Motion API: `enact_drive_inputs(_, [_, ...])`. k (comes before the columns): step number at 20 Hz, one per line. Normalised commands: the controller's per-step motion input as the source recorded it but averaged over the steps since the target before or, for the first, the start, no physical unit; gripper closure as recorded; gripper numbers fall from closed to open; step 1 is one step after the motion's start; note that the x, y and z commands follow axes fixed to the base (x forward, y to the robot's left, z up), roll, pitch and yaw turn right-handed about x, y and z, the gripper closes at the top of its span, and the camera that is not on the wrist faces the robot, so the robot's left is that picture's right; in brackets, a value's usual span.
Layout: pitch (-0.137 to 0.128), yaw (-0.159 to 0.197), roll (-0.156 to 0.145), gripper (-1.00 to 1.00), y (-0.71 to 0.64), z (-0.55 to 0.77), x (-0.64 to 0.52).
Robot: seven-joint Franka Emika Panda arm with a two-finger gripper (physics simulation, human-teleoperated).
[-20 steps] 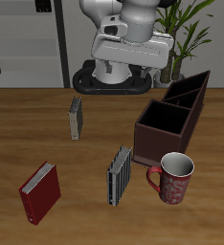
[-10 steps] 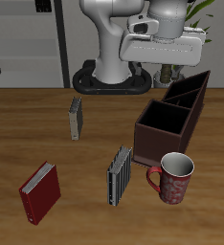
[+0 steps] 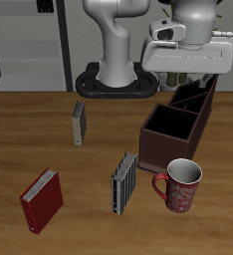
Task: Place the red mug into the left desk caddy's left compartment
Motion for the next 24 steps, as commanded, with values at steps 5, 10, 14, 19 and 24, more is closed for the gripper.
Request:
enact_drive_inputs(5, [-0.004, -0.013, -0.020, -1.00, 0.00, -0.07, 0.35])
enact_drive_inputs(10, [0.013, -0.011, -0.001, -1.00, 0.23, -0.18, 0.16])
enact_drive_inputs(14, [-0.002, -0.018, -0.025, -1.00, 0.26, -0.15, 0.12])
enact_drive_inputs(19, [0.009, -0.023, 0.024, -1.00, 0.31, -0.20, 0.11])
enact_drive_inputs(24, [0.002, 0.012, -0.004, -1.00, 0.12, -0.22, 0.10])
